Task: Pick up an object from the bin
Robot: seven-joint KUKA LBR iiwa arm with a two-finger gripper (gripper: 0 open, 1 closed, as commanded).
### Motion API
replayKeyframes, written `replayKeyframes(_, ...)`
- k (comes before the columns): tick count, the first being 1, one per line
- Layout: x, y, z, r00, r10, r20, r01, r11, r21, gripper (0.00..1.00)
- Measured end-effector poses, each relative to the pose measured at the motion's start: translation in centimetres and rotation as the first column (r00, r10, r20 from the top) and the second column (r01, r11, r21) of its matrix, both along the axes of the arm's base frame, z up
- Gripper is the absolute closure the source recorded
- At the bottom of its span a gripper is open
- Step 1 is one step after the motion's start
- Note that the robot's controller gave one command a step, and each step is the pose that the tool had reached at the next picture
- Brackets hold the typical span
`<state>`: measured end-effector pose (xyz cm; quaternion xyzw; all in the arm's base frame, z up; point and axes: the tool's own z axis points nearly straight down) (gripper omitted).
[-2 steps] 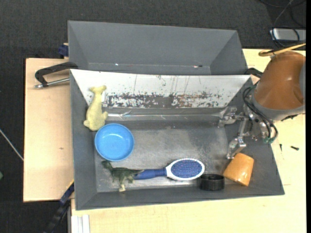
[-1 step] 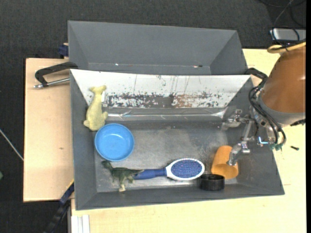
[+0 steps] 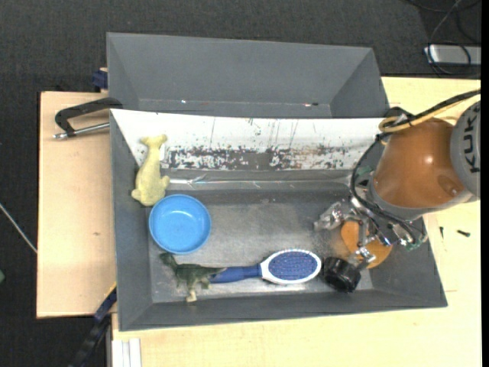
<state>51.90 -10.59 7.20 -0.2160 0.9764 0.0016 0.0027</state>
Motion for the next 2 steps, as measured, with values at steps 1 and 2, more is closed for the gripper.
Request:
replayKeyframes(1, -1.5, -4.9, 6.5, 0.992, 0.129, 0.006, -0.129, 0.992, -0.009, 0.00)
replayKeyframes(2, -2.7, 0.4, 1.9, 0.984, 0.174, -0.023, -0.174, 0.985, -0.002, 0.00)
